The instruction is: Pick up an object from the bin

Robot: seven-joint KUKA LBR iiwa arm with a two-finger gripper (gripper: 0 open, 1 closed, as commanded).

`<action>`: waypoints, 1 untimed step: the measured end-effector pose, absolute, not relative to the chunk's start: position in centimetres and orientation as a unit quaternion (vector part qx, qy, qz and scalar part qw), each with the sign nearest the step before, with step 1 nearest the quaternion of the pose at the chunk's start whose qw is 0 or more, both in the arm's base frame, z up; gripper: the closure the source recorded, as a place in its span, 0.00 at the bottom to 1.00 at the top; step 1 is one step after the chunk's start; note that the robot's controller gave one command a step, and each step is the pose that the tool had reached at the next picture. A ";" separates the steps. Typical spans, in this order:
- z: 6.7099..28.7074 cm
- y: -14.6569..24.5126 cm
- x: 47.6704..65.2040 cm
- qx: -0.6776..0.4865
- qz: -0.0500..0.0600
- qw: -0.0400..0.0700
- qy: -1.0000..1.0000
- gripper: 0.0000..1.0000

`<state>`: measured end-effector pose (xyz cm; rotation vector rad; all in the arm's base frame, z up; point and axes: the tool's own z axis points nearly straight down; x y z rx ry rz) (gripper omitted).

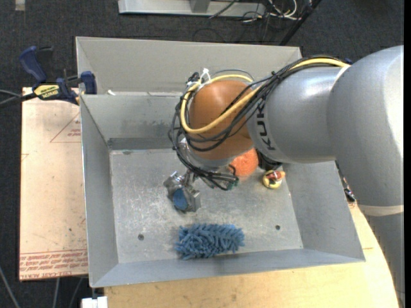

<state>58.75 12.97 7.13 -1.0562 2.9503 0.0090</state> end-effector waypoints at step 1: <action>7.1 13.0 58.8 -0.337 0.003 0.004 0.941 1.00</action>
Offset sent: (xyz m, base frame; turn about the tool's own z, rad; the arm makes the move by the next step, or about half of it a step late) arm -0.0002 0.0002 0.0628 0.0000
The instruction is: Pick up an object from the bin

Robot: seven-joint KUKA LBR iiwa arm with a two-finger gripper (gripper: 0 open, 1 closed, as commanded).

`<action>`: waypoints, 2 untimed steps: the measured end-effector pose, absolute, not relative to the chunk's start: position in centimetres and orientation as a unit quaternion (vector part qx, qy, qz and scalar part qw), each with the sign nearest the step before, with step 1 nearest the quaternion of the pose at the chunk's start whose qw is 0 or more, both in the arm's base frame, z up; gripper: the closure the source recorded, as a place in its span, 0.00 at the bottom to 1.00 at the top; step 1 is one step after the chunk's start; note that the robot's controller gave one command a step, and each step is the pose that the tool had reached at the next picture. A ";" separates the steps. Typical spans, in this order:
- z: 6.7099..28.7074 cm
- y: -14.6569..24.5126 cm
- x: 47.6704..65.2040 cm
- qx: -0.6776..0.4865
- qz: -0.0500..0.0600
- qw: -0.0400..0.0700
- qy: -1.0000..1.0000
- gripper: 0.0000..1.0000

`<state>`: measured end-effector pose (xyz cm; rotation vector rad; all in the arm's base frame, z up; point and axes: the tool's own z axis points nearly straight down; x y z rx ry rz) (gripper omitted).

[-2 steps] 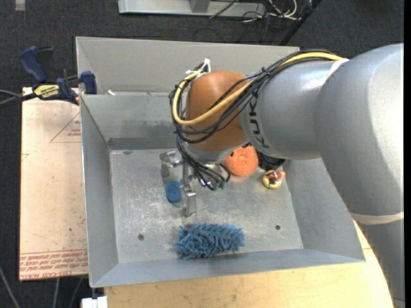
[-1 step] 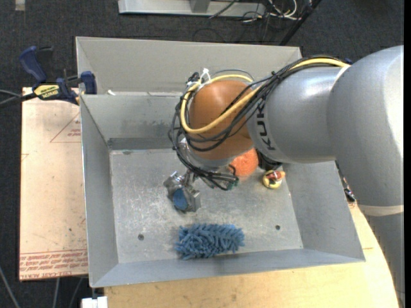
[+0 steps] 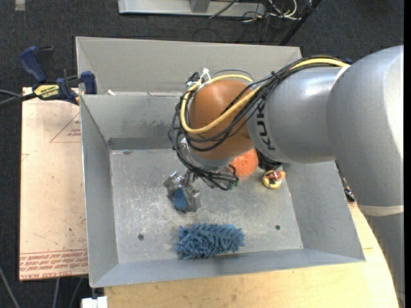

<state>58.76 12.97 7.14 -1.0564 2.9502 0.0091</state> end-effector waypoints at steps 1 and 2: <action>7.7 12.9 58.5 -0.337 0.003 0.001 0.941 1.00; 9.7 12.9 58.5 -0.337 0.003 0.000 0.941 1.00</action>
Offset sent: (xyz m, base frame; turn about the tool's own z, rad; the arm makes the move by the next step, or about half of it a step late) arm 0.0000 0.0000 0.0037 0.0000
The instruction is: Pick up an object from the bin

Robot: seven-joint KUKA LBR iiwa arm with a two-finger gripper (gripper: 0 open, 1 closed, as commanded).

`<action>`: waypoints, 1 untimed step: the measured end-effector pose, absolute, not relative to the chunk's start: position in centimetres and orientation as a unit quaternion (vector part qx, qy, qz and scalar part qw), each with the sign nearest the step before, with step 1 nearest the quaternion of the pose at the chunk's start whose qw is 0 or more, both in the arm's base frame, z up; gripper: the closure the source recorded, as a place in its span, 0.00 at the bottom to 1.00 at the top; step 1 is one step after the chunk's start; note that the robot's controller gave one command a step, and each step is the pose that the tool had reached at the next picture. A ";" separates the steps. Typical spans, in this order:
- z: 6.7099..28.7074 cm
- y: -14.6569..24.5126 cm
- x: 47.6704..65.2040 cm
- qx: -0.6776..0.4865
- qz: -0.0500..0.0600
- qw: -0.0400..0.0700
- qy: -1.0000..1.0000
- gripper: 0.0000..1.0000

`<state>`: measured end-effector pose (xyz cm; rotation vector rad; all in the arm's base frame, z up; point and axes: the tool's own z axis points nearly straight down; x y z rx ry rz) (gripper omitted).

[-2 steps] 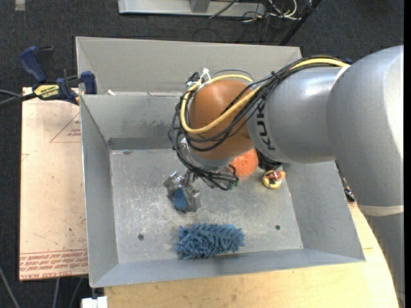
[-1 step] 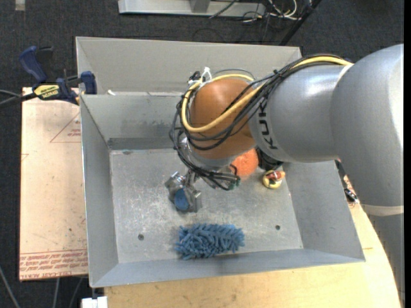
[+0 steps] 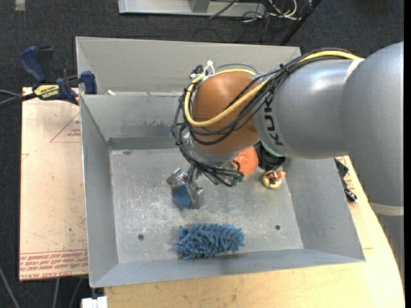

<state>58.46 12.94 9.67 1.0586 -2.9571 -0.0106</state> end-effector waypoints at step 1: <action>11.3 13.0 58.6 0.337 -0.003 -0.003 -0.942 1.00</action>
Offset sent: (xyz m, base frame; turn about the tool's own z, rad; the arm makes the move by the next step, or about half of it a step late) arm -0.0002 0.0001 0.0180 0.0000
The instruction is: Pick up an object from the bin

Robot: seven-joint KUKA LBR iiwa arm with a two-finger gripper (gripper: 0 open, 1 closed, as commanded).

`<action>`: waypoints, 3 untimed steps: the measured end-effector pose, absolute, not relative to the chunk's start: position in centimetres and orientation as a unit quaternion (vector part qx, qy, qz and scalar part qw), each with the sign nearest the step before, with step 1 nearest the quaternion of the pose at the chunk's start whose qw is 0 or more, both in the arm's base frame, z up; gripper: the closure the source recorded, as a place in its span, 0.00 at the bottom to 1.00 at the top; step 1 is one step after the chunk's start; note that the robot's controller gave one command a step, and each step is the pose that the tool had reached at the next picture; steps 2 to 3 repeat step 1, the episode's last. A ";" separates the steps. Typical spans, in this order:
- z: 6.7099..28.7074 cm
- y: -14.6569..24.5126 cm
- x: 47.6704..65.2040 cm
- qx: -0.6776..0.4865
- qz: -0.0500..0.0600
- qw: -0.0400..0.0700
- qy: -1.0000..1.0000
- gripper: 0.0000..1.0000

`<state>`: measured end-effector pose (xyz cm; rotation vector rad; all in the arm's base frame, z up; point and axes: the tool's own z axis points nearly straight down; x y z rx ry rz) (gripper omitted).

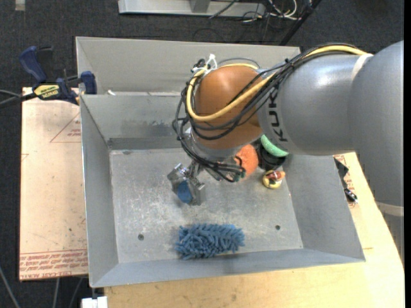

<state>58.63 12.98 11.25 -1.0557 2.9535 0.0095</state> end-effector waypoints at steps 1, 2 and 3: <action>12.6 13.0 58.6 -0.337 0.003 0.003 0.942 1.00; 12.6 13.0 58.6 -0.337 0.003 0.003 0.942 1.00; 12.6 13.0 58.6 -0.337 0.003 0.003 0.942 1.00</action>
Offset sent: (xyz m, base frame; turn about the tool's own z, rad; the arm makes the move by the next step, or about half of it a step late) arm -0.0002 0.0001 0.0761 0.0000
